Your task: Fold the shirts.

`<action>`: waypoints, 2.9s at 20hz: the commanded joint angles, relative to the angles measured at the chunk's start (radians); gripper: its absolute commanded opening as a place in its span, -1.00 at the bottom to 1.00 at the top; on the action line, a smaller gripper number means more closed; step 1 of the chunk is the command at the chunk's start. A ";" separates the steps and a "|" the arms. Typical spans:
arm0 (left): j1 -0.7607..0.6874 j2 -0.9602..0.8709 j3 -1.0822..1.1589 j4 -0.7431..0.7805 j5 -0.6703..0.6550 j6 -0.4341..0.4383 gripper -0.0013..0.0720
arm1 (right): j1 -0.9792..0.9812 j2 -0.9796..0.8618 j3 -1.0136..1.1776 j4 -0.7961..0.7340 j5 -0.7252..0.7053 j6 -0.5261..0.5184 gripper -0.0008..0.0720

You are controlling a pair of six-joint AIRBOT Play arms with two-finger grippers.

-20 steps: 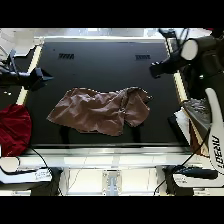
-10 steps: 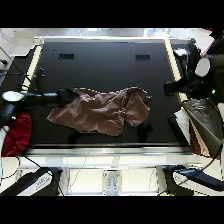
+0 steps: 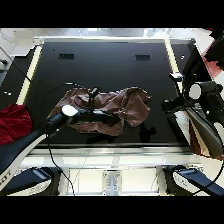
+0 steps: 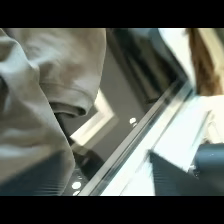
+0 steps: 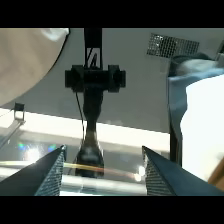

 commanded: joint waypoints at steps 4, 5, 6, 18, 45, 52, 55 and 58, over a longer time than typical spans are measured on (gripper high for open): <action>-0.103 -0.013 0.147 0.513 -0.005 -0.131 0.03 | 0.000 0.005 -0.015 0.021 -0.098 -0.005 0.42; -0.128 -0.013 0.203 0.685 -0.020 -0.175 0.03 | 0.000 0.006 -0.015 0.021 -0.104 -0.005 0.42; -0.159 -0.013 0.266 0.909 -0.027 -0.257 0.06 | 0.000 0.005 -0.015 0.021 -0.112 -0.005 0.43; -0.444 -0.362 0.474 1.571 -0.349 -0.665 0.97 | 0.000 0.004 -0.015 0.021 -0.162 -0.018 0.42; -0.428 -0.526 0.562 1.534 -0.321 -0.973 -0.94 | -0.056 -0.003 -0.390 0.457 -0.508 0.085 0.42; -0.415 -0.342 0.563 1.655 -0.320 -1.004 -0.93 | -0.055 -0.003 -0.391 0.473 -0.486 0.085 0.31; -0.403 -0.257 0.563 1.656 -0.309 -1.029 -0.93 | -0.055 -0.013 -0.424 0.592 -0.529 0.085 0.07; -0.393 -0.235 0.563 1.654 -0.313 -1.029 -0.93 | -0.055 -0.101 -0.441 0.826 -0.561 0.022 0.07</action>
